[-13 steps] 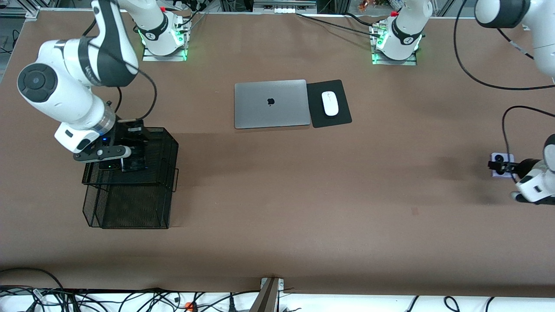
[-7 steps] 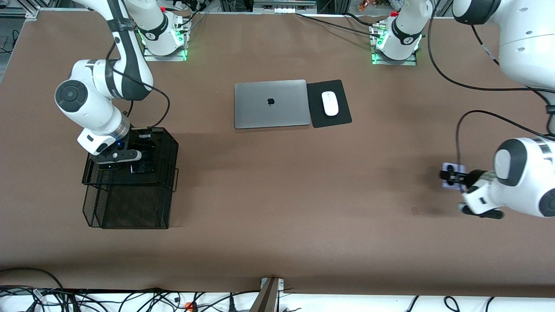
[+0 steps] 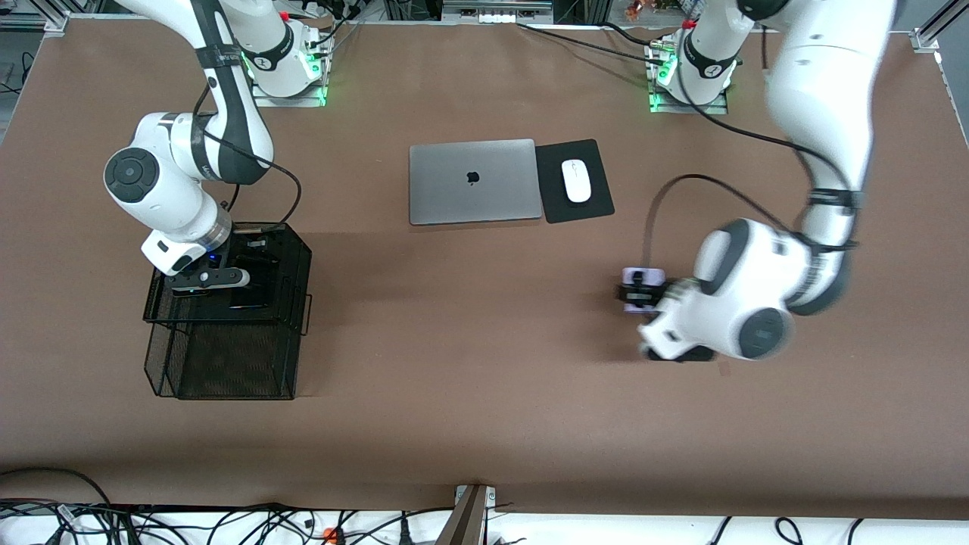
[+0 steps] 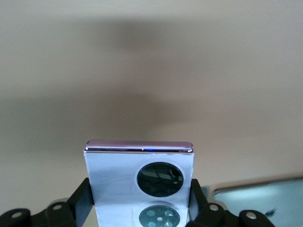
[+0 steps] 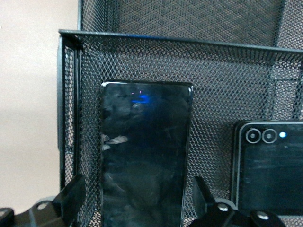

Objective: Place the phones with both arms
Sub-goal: 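Set the lavender phone by the laptop while the right gripper withdraws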

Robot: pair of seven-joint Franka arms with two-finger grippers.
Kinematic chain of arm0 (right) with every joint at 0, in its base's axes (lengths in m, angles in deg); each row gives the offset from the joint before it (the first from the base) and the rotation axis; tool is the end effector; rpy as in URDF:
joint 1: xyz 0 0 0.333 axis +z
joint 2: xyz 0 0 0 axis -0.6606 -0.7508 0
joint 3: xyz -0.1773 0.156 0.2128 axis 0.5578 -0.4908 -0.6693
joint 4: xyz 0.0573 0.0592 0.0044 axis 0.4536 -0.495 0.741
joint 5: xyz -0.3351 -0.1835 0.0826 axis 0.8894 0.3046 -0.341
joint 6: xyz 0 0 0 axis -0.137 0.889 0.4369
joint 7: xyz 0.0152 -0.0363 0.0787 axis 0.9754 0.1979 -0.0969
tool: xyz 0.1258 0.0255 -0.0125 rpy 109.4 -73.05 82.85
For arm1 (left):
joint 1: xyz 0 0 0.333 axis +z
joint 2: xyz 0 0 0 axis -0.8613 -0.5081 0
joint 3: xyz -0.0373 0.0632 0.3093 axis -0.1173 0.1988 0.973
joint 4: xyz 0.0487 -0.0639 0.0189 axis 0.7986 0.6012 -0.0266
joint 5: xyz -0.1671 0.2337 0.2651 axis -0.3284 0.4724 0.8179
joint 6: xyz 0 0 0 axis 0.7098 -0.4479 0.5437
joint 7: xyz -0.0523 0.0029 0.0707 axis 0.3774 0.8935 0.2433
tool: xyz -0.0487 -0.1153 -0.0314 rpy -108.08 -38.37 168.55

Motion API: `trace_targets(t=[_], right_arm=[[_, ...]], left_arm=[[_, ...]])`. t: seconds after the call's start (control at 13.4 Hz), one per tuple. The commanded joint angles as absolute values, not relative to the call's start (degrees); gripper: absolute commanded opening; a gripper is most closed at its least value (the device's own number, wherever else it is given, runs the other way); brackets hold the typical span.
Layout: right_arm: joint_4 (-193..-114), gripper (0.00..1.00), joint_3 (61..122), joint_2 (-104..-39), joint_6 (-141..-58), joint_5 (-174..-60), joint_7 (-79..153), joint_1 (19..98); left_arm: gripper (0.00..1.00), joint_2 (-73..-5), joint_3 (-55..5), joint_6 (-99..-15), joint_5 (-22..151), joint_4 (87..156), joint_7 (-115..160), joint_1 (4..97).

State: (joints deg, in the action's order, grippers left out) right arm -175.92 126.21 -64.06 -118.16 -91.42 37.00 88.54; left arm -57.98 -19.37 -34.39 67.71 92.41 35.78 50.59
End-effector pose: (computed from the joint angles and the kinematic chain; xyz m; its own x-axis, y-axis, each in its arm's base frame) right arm 0.5680 0.0792 0.2955 0.9957 0.0888 0.0270 0.0878 -0.9956 0.0332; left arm 0.6597 -0.2377 0.2734 0.9160 0.0001 -0.4011 0.0517 -0.9917 0.1178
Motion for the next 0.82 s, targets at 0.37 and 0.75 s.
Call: trace_targets(t=[0.37, 0.75], right_arm=[[-160.06, 1.0, 128.84, -61.7, -93.11, -91.68, 35.58, 88.54], [-146.78, 1.0, 131.4, -62.31, -77.44, -90.27, 38.2, 88.45]], left_arm=[[0.16, -65.28, -17.61, -52.29, 67.31, 93.11, 49.58, 29.43], [0.29, -67.14, -17.6, -55.91, 67.31, 93.11, 50.84, 28.26]])
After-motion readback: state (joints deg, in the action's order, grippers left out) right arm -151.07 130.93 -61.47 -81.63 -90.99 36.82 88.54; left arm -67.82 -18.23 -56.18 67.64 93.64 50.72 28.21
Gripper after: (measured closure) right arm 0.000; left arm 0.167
